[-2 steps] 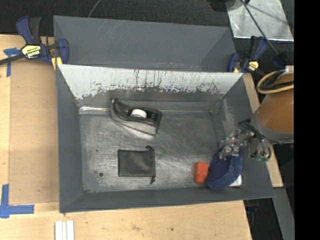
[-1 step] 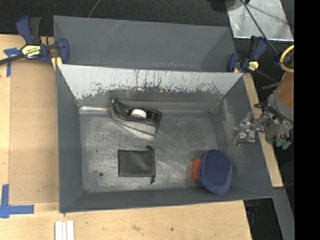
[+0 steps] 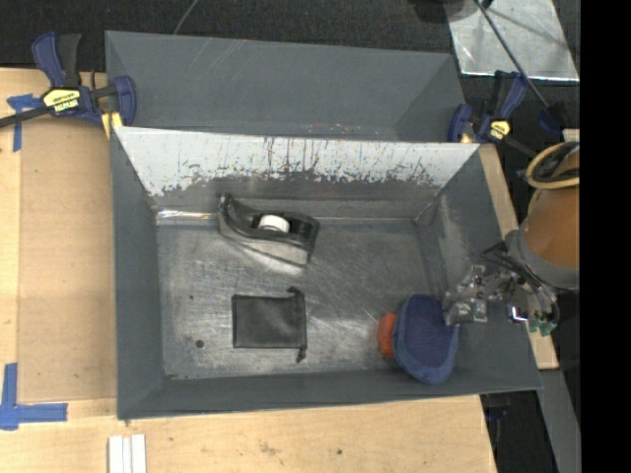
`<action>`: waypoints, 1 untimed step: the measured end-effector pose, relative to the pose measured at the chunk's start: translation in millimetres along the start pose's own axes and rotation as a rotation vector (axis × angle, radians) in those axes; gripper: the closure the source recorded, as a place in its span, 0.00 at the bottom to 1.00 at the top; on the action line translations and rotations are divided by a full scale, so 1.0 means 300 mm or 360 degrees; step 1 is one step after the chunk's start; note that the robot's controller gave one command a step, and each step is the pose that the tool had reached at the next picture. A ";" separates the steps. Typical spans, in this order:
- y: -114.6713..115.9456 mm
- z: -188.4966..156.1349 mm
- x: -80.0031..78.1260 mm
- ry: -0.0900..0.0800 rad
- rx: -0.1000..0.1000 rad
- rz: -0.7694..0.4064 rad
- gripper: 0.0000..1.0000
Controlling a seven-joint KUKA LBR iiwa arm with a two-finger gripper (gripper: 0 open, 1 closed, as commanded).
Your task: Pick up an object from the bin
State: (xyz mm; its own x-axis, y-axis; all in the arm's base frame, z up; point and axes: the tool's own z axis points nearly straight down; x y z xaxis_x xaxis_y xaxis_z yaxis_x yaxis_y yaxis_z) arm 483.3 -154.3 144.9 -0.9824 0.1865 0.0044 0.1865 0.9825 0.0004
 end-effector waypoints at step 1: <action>0.000 -0.012 -0.007 -0.0012 0.0001 0.0002 0.00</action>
Offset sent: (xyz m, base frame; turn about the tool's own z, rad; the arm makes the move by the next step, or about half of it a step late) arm 0.0000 0.0000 0.0000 0.0000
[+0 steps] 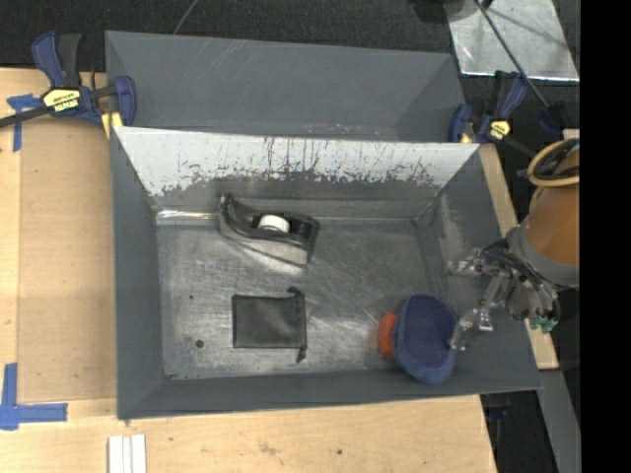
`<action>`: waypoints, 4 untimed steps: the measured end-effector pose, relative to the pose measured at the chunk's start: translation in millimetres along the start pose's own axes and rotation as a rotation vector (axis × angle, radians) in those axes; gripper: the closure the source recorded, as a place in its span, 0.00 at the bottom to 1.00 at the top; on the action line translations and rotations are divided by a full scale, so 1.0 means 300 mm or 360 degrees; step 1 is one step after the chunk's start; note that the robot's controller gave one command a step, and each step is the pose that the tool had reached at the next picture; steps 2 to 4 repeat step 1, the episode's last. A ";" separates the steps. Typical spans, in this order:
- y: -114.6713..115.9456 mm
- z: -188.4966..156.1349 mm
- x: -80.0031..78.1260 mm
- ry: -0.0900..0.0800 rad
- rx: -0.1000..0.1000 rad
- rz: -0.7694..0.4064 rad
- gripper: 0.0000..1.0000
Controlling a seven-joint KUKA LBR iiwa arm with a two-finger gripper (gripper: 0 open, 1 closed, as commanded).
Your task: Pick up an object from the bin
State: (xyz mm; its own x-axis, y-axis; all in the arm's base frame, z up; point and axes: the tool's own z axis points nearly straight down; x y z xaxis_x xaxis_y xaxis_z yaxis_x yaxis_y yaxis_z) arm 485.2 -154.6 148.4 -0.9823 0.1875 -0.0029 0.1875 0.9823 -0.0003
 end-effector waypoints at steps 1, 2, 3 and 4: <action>0.031 0.194 -0.015 -0.0011 0.0000 -0.0239 0.00; 0.031 0.194 -0.015 -0.0011 0.0000 -0.0239 0.00; 0.031 0.194 -0.015 -0.0011 0.0000 -0.0239 0.00; 0.031 0.194 -0.015 -0.0011 0.0000 -0.0239 0.00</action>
Offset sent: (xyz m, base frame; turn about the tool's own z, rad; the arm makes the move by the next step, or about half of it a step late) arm 0.0021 0.0104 -0.0784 -0.1552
